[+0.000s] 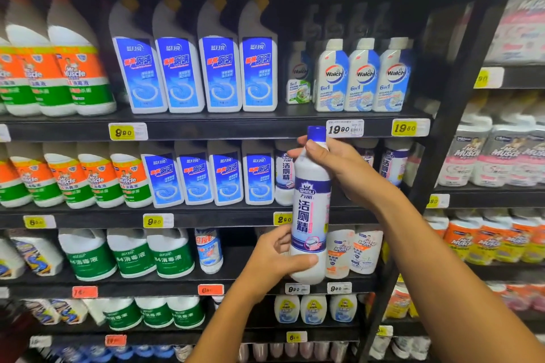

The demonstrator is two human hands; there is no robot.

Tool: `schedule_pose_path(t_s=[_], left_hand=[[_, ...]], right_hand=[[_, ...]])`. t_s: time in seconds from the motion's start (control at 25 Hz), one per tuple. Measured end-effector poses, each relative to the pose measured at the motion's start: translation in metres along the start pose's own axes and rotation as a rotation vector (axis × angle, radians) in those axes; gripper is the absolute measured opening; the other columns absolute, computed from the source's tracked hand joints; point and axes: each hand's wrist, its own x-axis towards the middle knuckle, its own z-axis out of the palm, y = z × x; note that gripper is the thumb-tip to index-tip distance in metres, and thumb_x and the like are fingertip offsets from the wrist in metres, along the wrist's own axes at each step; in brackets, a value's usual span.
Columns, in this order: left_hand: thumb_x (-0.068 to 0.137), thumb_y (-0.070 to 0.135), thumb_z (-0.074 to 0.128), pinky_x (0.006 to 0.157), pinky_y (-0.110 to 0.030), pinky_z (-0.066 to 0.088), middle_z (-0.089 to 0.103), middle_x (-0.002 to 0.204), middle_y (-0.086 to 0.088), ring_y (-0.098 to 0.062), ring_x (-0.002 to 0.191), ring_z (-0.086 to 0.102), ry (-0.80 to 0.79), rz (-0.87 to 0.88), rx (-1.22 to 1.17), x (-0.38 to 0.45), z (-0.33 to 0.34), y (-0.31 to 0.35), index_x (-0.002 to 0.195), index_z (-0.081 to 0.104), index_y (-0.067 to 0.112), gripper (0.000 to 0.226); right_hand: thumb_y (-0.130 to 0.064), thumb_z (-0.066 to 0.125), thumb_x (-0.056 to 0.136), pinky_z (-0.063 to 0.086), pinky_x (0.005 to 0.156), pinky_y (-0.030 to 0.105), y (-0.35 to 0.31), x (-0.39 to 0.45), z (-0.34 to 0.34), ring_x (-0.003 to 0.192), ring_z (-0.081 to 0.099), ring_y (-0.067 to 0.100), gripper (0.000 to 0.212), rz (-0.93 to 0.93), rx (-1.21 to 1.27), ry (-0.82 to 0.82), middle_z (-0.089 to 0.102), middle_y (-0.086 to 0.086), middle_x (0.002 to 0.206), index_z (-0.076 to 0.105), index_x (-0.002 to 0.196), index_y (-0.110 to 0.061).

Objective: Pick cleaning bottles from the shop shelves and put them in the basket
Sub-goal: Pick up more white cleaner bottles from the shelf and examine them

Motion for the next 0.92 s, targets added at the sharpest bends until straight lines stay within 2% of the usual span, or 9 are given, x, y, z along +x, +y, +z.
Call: schedule_pose_path(t_s=[0.08,0.16,0.24,0.28,0.36,0.48,0.64,0.76,0.92], left_hand=[[0.065,0.029,0.084,0.087,-0.028,0.055,0.074,0.114,-0.005,-0.020,0.107,0.069,-0.042,-0.019,-0.065,-0.001,0.002,0.011,0.121,0.065,0.012,0.061],[0.068,0.034,0.082,0.071,-0.024,0.057,0.076,0.106,-0.006,-0.018,0.094,0.073,-0.046,-0.036,-0.088,-0.003,0.007,0.026,0.115,0.069,0.015,0.053],[0.067,0.047,0.080,0.052,-0.024,0.055,0.077,0.090,-0.003,-0.015,0.075,0.073,-0.035,-0.083,-0.067,-0.005,0.013,0.042,0.100,0.074,0.020,0.043],[0.066,0.053,0.077,0.048,-0.025,0.054,0.076,0.082,-0.001,-0.013,0.068,0.071,-0.022,-0.100,-0.062,-0.005,0.015,0.049,0.091,0.076,0.022,0.040],[0.067,0.061,0.073,0.050,-0.026,0.053,0.073,0.074,0.001,-0.013,0.064,0.067,-0.010,-0.102,-0.070,-0.006,0.016,0.061,0.083,0.077,0.023,0.041],[0.064,0.066,0.071,0.055,-0.028,0.051,0.073,0.077,-0.007,-0.019,0.067,0.065,0.040,-0.119,-0.081,-0.007,0.018,0.073,0.082,0.078,0.017,0.053],[0.062,0.067,0.073,0.048,-0.025,0.047,0.071,0.073,-0.017,-0.022,0.062,0.064,0.165,-0.110,-0.096,-0.008,0.028,0.079,0.079,0.074,0.002,0.067],[0.062,0.066,0.072,0.046,-0.023,0.048,0.073,0.074,-0.018,-0.018,0.059,0.066,0.193,-0.094,-0.106,-0.012,0.033,0.082,0.076,0.077,0.007,0.060],[0.062,0.066,0.072,0.047,-0.023,0.049,0.074,0.072,-0.012,-0.015,0.059,0.067,0.182,-0.098,-0.103,-0.016,0.036,0.085,0.075,0.079,0.013,0.055]], right_hand=[[-0.053,0.070,0.079,0.056,0.089,0.046,0.004,0.002,-0.001,0.095,0.070,0.030,0.044,0.072,0.085,0.010,0.074,0.014,0.107,0.067,0.100,-0.014],[-0.043,0.069,0.087,0.054,0.088,0.052,0.007,0.008,-0.003,0.087,0.065,0.035,0.034,0.134,0.232,0.123,0.067,0.024,0.102,0.064,0.095,-0.010],[-0.038,0.065,0.090,0.054,0.078,0.048,0.010,0.013,-0.004,0.076,0.062,0.033,0.031,0.219,0.380,0.222,0.064,0.024,0.097,0.061,0.089,-0.007],[-0.038,0.063,0.091,0.055,0.072,0.042,0.012,0.014,-0.004,0.070,0.062,0.031,0.031,0.255,0.454,0.223,0.065,0.022,0.092,0.060,0.089,-0.007],[-0.040,0.059,0.091,0.054,0.061,0.034,0.013,0.016,-0.006,0.064,0.063,0.027,0.032,0.309,0.564,0.189,0.068,0.016,0.084,0.055,0.093,-0.009],[-0.043,0.058,0.090,0.053,0.057,0.031,0.019,0.015,-0.006,0.060,0.063,0.024,0.035,0.361,0.656,0.180,0.065,0.013,0.079,0.055,0.087,-0.008],[-0.042,0.051,0.090,0.049,0.045,0.024,0.028,0.011,-0.001,0.048,0.059,0.022,0.041,0.378,0.770,0.222,0.061,0.012,0.066,0.054,0.076,-0.004],[-0.040,0.051,0.088,0.048,0.042,0.023,0.029,0.009,-0.001,0.044,0.057,0.023,0.040,0.367,0.807,0.235,0.060,0.012,0.063,0.054,0.075,-0.003],[-0.040,0.053,0.087,0.049,0.044,0.025,0.031,0.007,-0.002,0.048,0.060,0.023,0.036,0.370,0.806,0.234,0.058,0.015,0.071,0.051,0.085,-0.005]])
